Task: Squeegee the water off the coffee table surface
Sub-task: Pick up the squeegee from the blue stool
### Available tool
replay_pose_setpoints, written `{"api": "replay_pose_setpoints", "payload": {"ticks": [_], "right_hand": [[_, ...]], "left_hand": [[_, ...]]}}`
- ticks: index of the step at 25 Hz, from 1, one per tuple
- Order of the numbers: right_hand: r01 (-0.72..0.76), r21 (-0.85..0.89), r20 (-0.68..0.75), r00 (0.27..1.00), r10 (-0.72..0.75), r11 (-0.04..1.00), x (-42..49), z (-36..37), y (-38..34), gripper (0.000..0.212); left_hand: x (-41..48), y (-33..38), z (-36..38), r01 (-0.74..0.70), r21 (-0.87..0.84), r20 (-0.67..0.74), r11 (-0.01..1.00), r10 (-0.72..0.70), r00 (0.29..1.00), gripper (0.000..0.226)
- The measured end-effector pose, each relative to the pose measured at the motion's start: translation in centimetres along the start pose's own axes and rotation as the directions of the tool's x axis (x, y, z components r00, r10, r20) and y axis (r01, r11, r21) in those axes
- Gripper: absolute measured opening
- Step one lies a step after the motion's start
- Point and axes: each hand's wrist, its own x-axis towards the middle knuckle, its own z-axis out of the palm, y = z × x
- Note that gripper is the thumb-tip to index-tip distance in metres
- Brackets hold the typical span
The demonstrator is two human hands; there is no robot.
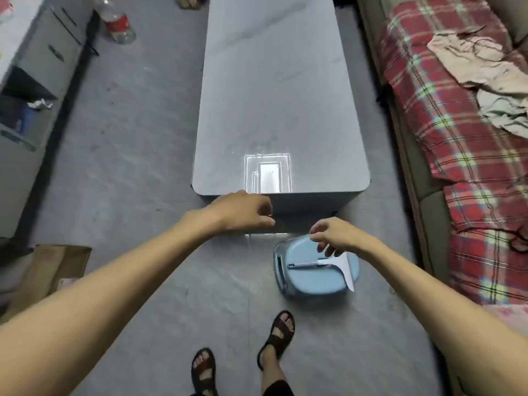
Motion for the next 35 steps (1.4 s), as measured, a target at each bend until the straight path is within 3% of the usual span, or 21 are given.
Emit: {"api": "replay_pose_setpoints", "payload": {"ticks": [5,9,15,18,21,23,25,29,33,34,35], "right_hand": [[-0.276,0.192,0.131,0.958,0.254,0.942,14.9,7.4,10.4,0.047],[-0.372,0.348,0.099,0.927,0.361,0.860,23.6,13.8,16.0,0.056],[-0.378,0.530,-0.119,0.853,0.508,0.759,28.4,18.7,18.9,0.024],[-0.360,0.598,-0.246,0.768,0.591,0.716,27.5,17.8,19.0,0.026],[-0.252,0.773,-0.272,0.698,0.663,0.582,23.9,15.4,18.2,0.018],[-0.171,0.876,-0.170,0.766,0.620,0.452,20.8,13.7,16.9,0.022],[-0.156,0.895,-0.102,0.841,0.531,0.417,16.6,11.1,14.1,0.026],[-0.151,0.856,-0.047,0.929,0.366,0.494,7.5,6.2,5.9,0.046],[-0.068,0.761,-0.026,0.990,0.135,0.646,-0.1,0.8,-4.0,0.082],[-0.061,0.717,0.003,0.996,0.085,0.695,-1.4,-0.5,-6.7,0.079],[-0.059,0.651,0.033,0.998,0.049,0.757,-2.4,-1.6,-9.4,0.063]], "left_hand": [[11.0,-6.4,12.4,0.089,0.007,0.079,0.996,-0.089,0.993,0.031],[15.5,-10.7,19.5,0.097,0.026,0.130,0.995,-0.100,0.986,0.030],[17.2,-12.7,23.0,0.111,0.015,0.228,0.994,-0.112,0.967,0.032],[17.6,-12.5,21.8,0.101,0.046,0.238,0.994,-0.109,0.965,0.034],[17.2,-11.1,19.4,0.070,0.056,0.223,0.996,-0.081,0.971,0.034],[16.5,-10.1,17.5,0.048,0.047,0.200,0.998,-0.057,0.978,0.034],[15.2,-8.8,14.6,0.016,0.064,0.170,0.998,-0.027,0.985,0.034],[10.7,-6.4,6.6,-0.014,0.039,0.126,0.999,0.009,0.992,0.034],[4.8,-5.5,-2.5,-0.055,0.018,0.070,0.998,0.053,0.996,0.034],[3.5,-5.7,-4.9,-0.065,0.023,0.054,0.998,0.064,0.996,0.034],[2.3,-6.3,-7.3,-0.071,0.024,0.034,0.997,0.070,0.997,0.035]]}}
